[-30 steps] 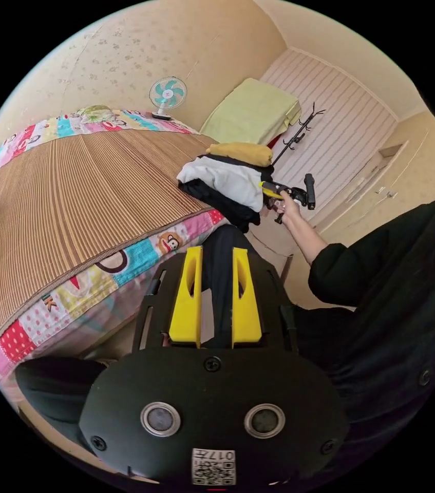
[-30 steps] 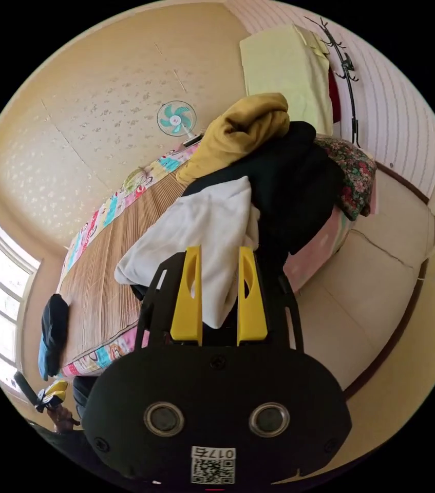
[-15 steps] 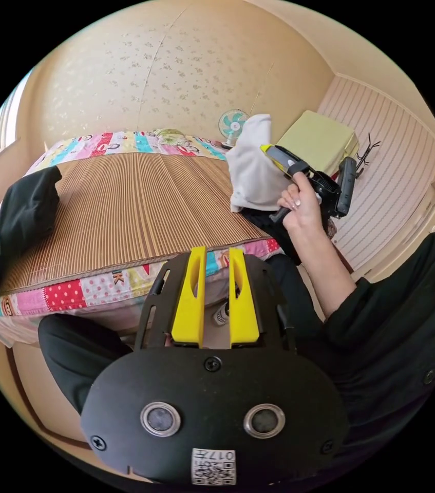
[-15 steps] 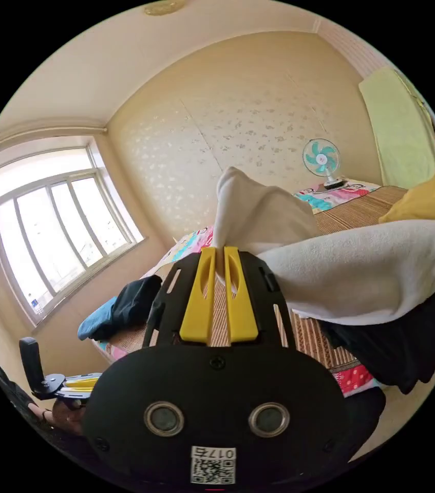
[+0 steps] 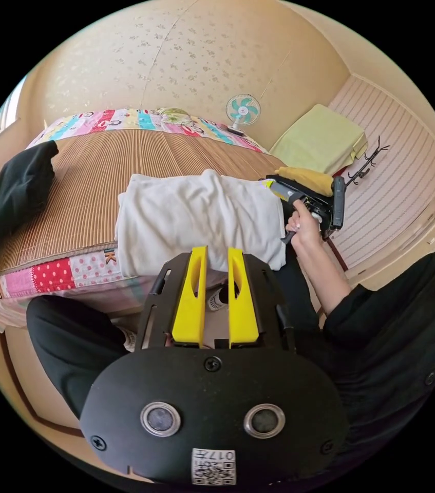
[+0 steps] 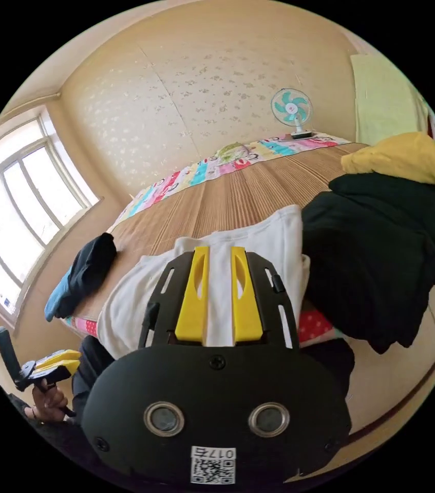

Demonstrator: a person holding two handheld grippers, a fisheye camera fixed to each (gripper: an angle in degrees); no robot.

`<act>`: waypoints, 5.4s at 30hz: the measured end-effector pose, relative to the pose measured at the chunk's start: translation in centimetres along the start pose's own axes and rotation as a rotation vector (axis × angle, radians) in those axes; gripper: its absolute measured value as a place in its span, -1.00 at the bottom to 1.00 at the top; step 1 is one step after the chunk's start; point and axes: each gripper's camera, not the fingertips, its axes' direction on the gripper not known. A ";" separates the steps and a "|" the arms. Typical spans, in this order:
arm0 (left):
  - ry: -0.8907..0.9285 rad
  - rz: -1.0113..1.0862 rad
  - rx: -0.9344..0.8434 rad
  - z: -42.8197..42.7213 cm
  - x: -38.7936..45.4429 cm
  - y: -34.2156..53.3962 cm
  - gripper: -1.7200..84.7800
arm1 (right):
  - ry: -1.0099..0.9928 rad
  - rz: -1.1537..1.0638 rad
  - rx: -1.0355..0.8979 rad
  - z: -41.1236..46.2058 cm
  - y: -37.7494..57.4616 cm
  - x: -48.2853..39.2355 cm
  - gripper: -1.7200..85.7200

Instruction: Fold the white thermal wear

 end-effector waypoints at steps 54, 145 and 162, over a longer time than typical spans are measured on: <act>0.160 0.089 0.247 -6.8 -5.3 4.1 -0.78 | 0.197 -0.496 0.929 -35.1 -9.0 -28.4 -0.92; 0.325 -0.888 0.239 -24.8 -40.1 4.8 -0.86 | -0.177 -0.377 -0.424 9.0 7.8 -17.3 -0.88; 0.371 -1.157 0.437 -24.3 -43.9 14.7 -0.64 | -0.042 -0.442 -0.417 6.2 12.4 -21.3 -0.89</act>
